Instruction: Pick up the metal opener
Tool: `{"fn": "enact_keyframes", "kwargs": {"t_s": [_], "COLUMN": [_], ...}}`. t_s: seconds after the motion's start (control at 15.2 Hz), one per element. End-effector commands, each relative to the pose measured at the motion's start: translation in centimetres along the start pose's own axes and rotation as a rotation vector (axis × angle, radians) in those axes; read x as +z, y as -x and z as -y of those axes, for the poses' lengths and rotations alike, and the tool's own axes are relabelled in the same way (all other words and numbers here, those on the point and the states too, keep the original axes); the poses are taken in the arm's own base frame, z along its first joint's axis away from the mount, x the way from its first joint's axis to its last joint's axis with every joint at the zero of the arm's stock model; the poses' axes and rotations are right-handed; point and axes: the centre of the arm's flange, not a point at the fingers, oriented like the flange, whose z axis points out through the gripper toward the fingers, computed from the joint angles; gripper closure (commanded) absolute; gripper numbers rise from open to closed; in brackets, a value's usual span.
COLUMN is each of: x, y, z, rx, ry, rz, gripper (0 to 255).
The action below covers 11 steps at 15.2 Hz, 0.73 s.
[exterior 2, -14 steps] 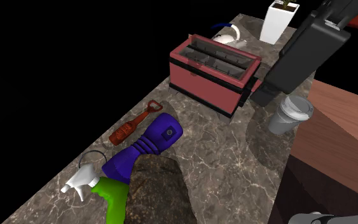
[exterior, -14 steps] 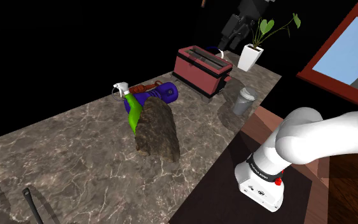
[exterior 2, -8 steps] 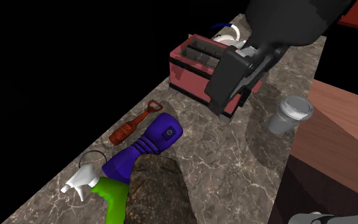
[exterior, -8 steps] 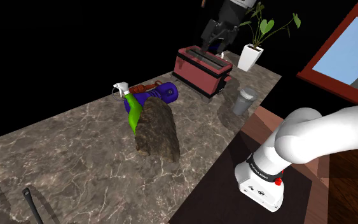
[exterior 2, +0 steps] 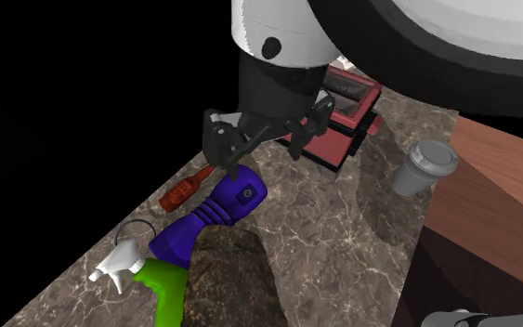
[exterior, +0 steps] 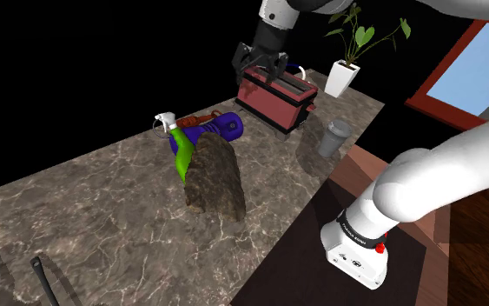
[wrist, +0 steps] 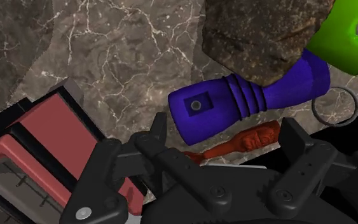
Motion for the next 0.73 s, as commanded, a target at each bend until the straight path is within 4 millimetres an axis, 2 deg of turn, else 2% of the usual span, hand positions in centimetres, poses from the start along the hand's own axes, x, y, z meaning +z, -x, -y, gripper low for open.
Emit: {"fn": "enact_keyframes", "kwargs": {"t_s": [0.0,0.33,0.66], "x": [1.5,6.1,10.9], "y": [-1.8,-6.3,-11.1], "z": [1.4,4.3,6.2], "rx": [0.081,0.271,0.461], "ry": [0.007,0.027,0.046], "rz": [0.014,0.048,0.082], "gripper": [0,0,0]}}
